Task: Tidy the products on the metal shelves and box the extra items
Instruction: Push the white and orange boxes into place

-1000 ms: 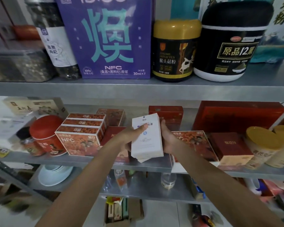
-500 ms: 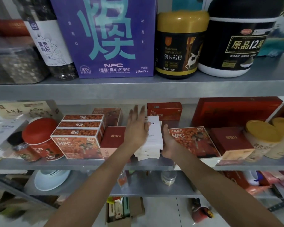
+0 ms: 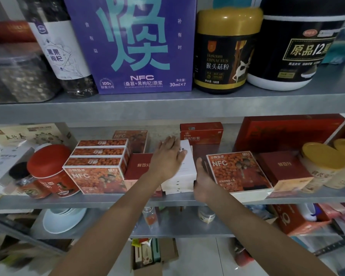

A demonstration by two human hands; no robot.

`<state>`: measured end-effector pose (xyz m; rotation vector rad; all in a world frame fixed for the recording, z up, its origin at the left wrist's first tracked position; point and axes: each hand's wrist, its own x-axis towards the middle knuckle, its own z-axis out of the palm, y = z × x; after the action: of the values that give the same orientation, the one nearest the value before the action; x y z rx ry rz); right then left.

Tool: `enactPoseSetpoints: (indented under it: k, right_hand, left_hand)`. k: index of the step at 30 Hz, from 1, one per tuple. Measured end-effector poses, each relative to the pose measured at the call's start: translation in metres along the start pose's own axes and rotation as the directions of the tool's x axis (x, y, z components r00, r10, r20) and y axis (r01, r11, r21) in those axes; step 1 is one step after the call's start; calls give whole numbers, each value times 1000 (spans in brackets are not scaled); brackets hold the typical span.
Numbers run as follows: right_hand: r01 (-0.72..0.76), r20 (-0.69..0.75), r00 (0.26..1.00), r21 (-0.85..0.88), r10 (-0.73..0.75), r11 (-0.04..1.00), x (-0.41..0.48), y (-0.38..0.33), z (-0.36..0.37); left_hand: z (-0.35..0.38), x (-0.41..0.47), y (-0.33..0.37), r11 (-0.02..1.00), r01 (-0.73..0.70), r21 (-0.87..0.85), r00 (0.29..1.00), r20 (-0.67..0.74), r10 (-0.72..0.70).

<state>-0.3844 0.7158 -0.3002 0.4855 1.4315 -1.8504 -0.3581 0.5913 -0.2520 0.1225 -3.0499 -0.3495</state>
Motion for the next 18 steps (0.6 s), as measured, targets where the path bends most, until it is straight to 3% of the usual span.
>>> enactPoseSetpoints:
  k: [6, 9, 12, 18]
  right_hand:
    - [14, -42, 999, 20, -14, 1000, -6, 4, 3]
    - [17, -44, 999, -7, -17, 1000, -7, 8, -5]
    - [71, -54, 996, -35, -73, 997, -11, 15, -2]
    - [33, 37, 999, -109, -29, 994, -26, -7, -1]
  left_hand:
    - [-1, 1, -4, 1000, -16, 2, 1000, 25, 16]
    - [-2, 0, -8, 995, -102, 3, 995, -19, 102]
    - [1, -2, -8, 982, -187, 7, 980, 70, 186]
    - [4, 1, -10, 980, -188, 61, 975, 128, 179]
